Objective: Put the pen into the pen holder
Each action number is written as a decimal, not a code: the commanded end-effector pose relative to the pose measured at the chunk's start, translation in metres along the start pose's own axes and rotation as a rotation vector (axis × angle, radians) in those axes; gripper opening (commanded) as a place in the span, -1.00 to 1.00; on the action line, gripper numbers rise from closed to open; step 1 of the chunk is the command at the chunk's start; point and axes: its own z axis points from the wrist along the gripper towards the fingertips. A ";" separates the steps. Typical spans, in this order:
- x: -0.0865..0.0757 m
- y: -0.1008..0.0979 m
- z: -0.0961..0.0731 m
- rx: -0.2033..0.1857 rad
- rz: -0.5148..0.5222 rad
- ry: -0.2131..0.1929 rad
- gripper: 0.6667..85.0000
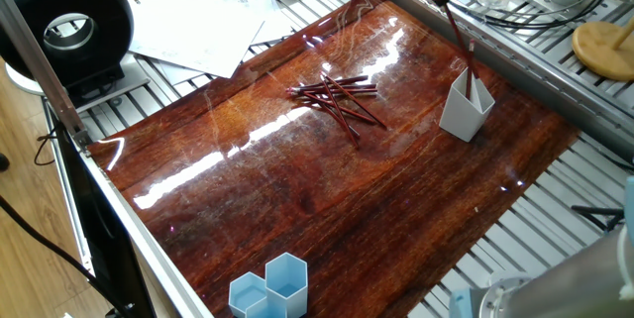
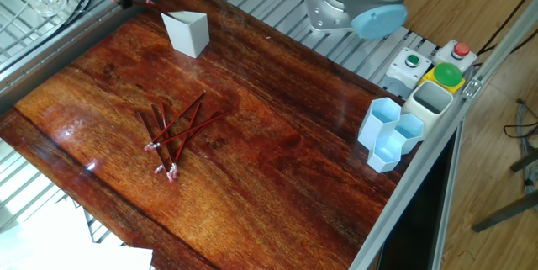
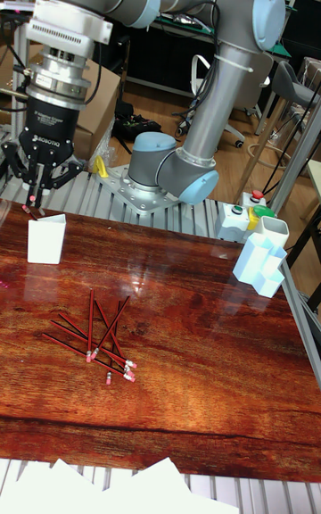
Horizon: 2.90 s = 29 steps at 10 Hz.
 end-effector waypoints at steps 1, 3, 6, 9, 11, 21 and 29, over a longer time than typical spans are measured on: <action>-0.001 0.004 -0.010 -0.018 0.003 -0.047 -0.99; -0.004 0.010 -0.015 -0.033 -0.010 -0.096 -0.99; -0.012 0.022 -0.016 -0.070 -0.028 -0.135 -0.99; -0.027 0.030 -0.017 -0.091 -0.056 -0.194 -0.99; -0.025 0.031 -0.008 -0.067 -0.053 -0.189 -0.99; -0.015 0.025 -0.011 -0.058 -0.259 -0.136 -0.99; 0.001 0.035 -0.033 -0.102 -0.256 -0.112 -0.99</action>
